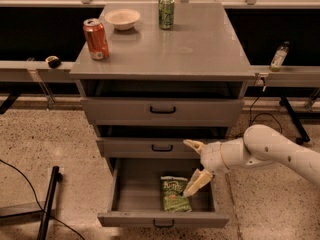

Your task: Pick green jalapeno chip bag from bottom drawer and place on counter

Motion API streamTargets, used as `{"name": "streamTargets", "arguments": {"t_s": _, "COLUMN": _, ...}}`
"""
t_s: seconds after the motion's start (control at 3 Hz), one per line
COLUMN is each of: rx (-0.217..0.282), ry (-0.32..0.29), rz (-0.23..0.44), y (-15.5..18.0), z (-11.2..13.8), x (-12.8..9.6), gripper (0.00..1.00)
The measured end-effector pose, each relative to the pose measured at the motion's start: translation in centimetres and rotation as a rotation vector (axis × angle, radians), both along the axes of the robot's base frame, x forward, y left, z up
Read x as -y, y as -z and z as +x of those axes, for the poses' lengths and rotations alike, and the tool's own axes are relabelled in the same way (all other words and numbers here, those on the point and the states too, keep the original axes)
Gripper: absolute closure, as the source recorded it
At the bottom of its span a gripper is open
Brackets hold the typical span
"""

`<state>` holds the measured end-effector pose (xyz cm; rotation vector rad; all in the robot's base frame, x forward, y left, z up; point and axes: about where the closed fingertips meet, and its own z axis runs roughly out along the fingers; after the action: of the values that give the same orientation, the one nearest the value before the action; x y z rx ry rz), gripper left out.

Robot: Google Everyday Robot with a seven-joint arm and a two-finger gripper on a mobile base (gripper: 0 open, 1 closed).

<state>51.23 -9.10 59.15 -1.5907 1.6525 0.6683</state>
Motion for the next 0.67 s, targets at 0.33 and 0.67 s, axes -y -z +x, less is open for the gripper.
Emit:
{"name": "streamTargets", "arguments": {"t_s": 0.33, "rx": -0.005, "ry": 0.003, "rz": 0.003, "y": 0.4, "z": 0.0, "x": -0.1, "gripper": 0.00}}
{"name": "streamTargets", "arguments": {"t_s": 0.67, "rx": -0.007, "ry": 0.069, "rz": -0.053, "y": 2.4, "z": 0.8, "x": 0.9, "gripper": 0.00}}
